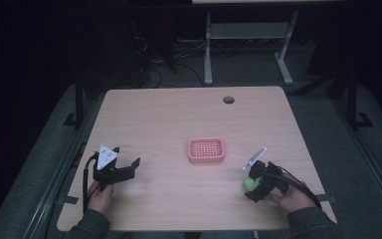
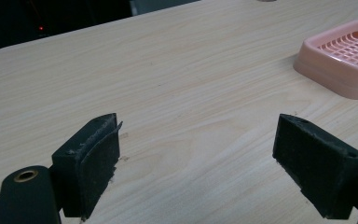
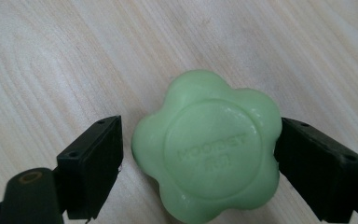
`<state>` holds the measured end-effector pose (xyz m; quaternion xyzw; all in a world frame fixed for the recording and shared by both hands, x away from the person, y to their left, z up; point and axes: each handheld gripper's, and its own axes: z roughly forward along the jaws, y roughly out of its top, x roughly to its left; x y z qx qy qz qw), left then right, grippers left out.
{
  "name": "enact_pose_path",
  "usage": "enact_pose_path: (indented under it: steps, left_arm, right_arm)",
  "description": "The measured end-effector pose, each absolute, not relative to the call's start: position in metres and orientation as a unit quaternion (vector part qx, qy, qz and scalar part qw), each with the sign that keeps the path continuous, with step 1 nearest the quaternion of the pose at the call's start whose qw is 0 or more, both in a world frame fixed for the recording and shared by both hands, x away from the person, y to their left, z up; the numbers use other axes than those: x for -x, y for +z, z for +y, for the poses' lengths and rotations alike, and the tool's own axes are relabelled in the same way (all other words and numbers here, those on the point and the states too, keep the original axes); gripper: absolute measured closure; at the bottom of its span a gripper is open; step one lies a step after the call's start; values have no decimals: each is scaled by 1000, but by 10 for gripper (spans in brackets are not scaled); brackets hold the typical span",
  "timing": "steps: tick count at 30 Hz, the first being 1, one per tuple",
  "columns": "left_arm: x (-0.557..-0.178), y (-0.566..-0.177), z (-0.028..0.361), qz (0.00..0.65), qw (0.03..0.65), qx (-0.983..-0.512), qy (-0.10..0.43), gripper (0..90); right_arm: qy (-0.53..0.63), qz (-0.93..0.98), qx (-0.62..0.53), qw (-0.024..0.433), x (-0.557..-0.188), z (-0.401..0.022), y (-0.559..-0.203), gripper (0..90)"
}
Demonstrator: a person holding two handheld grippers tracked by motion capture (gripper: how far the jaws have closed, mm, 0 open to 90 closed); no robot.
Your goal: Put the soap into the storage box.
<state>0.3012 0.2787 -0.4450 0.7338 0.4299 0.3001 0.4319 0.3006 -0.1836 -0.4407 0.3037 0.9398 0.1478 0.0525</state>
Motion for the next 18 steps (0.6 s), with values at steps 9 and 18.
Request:
enact_pose_path:
  steps: [9, 18]
  left_arm:
    - [-301, -445, 279, 430, 433, -733, 301, 144]
    - [-301, -445, 279, 430, 433, -733, 300, 145]
  right_arm:
    - [134, 942, -303, 54, -301, -182, -444, 203]
    - [130, 940, -309, 58, -301, -181, -445, 243]
